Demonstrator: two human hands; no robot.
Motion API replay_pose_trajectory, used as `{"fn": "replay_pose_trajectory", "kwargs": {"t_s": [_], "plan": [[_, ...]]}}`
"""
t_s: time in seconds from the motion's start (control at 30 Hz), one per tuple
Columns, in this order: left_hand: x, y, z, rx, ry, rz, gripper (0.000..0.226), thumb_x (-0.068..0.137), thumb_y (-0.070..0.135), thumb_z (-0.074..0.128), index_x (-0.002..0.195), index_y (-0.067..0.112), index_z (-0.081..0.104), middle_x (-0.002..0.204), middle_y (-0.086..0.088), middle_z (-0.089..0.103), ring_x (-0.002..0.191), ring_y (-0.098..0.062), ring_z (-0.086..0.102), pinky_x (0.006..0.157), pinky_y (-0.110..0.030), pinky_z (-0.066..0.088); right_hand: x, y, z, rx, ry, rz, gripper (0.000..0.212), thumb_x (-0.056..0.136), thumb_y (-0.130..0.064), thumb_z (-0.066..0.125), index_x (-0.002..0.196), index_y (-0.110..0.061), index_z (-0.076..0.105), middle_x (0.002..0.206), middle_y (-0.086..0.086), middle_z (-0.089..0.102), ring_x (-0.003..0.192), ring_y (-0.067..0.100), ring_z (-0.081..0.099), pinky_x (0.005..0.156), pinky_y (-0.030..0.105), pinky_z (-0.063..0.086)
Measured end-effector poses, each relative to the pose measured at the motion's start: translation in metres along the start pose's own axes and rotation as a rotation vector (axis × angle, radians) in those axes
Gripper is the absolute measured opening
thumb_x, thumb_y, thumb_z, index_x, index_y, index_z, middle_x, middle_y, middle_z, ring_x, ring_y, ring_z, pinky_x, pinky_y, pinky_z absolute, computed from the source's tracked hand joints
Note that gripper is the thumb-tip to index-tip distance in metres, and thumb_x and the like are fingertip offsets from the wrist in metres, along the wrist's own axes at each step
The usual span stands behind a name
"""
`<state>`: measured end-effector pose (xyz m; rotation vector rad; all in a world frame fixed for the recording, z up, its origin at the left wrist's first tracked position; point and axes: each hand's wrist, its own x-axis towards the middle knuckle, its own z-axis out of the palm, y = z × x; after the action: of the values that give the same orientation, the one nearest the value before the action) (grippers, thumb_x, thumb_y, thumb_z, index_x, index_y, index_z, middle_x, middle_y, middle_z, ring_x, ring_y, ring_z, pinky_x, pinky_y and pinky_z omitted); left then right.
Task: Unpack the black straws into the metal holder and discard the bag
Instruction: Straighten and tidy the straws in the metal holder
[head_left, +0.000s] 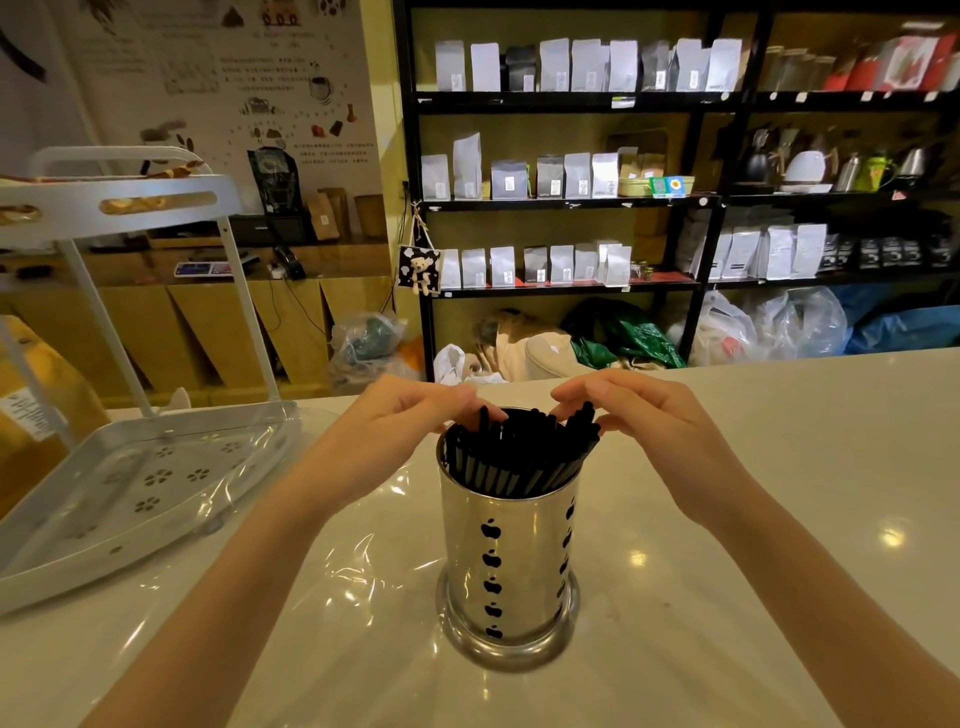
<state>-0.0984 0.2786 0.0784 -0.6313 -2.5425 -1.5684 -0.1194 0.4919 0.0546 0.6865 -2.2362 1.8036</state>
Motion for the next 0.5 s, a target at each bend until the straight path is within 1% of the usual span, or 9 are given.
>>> {"fn": "replay_pose_trajectory", "kwargs": {"t_s": [0.07, 0.17, 0.27, 0.37, 0.43, 0.47, 0.5], "plan": [[-0.004, -0.001, 0.000, -0.016, 0.035, -0.002, 0.038, 0.093, 0.028, 0.034, 0.079, 0.034, 0.069, 0.073, 0.030, 0.070, 0.080, 0.014, 0.062, 0.061, 0.008, 0.035, -0.001, 0.003, -0.001, 0.006, -0.003, 0.005, 0.035, 0.095, -0.018, 0.041, 0.082, -0.029, 0.072, 0.077, -0.012, 0.071, 0.084, 0.007, 0.062, 0.072, 0.016, 0.050], [-0.010, -0.002, -0.002, -0.043, 0.061, 0.010, 0.040, 0.093, 0.029, 0.032, 0.080, 0.032, 0.069, 0.074, 0.028, 0.071, 0.082, 0.012, 0.063, 0.063, 0.005, 0.038, -0.002, 0.006, -0.001, 0.018, -0.011, 0.008, 0.033, 0.095, -0.018, 0.042, 0.084, -0.027, 0.072, 0.077, -0.010, 0.071, 0.082, 0.005, 0.063, 0.072, 0.019, 0.051], [-0.015, -0.003, -0.003, -0.058, 0.078, 0.000, 0.039, 0.094, 0.027, 0.032, 0.080, 0.033, 0.068, 0.069, 0.034, 0.067, 0.078, 0.018, 0.060, 0.058, 0.008, 0.035, -0.006, 0.008, -0.003, 0.032, 0.009, 0.000, 0.032, 0.094, -0.017, 0.042, 0.087, -0.023, 0.072, 0.082, -0.005, 0.073, 0.083, 0.009, 0.064, 0.072, 0.022, 0.051], [-0.019, -0.005, -0.004, -0.038, 0.051, 0.025, 0.038, 0.094, 0.023, 0.032, 0.084, 0.037, 0.065, 0.071, 0.041, 0.064, 0.080, 0.022, 0.057, 0.059, 0.009, 0.034, -0.007, 0.010, -0.005, 0.051, -0.002, 0.001, 0.030, 0.095, -0.017, 0.043, 0.090, -0.024, 0.073, 0.089, 0.001, 0.073, 0.088, 0.014, 0.064, 0.071, 0.023, 0.051], [-0.021, -0.005, -0.004, -0.040, 0.031, 0.035, 0.037, 0.094, 0.016, 0.034, 0.089, 0.039, 0.062, 0.074, 0.045, 0.061, 0.084, 0.025, 0.054, 0.061, 0.010, 0.033, -0.010, 0.009, -0.007, 0.054, -0.042, 0.004, 0.028, 0.089, -0.020, 0.044, 0.094, -0.027, 0.071, 0.092, -0.005, 0.073, 0.092, 0.010, 0.064, 0.073, 0.020, 0.050], [-0.022, -0.005, -0.004, -0.049, 0.025, 0.039, 0.038, 0.094, 0.011, 0.036, 0.090, 0.039, 0.061, 0.074, 0.047, 0.060, 0.084, 0.028, 0.052, 0.062, 0.010, 0.032, -0.014, 0.005, -0.008, 0.065, -0.076, 0.007, 0.033, 0.083, -0.020, 0.039, 0.097, -0.027, 0.069, 0.095, -0.009, 0.073, 0.095, 0.007, 0.063, 0.075, 0.019, 0.049], [-0.023, -0.005, -0.004, -0.057, 0.019, 0.042, 0.040, 0.092, 0.005, 0.037, 0.091, 0.038, 0.060, 0.074, 0.047, 0.060, 0.084, 0.030, 0.050, 0.062, 0.010, 0.033, -0.016, -0.004, -0.007, 0.081, -0.153, -0.003, 0.040, 0.077, -0.018, 0.035, 0.101, -0.025, 0.066, 0.099, -0.011, 0.073, 0.101, 0.007, 0.061, 0.079, 0.020, 0.048]]}}
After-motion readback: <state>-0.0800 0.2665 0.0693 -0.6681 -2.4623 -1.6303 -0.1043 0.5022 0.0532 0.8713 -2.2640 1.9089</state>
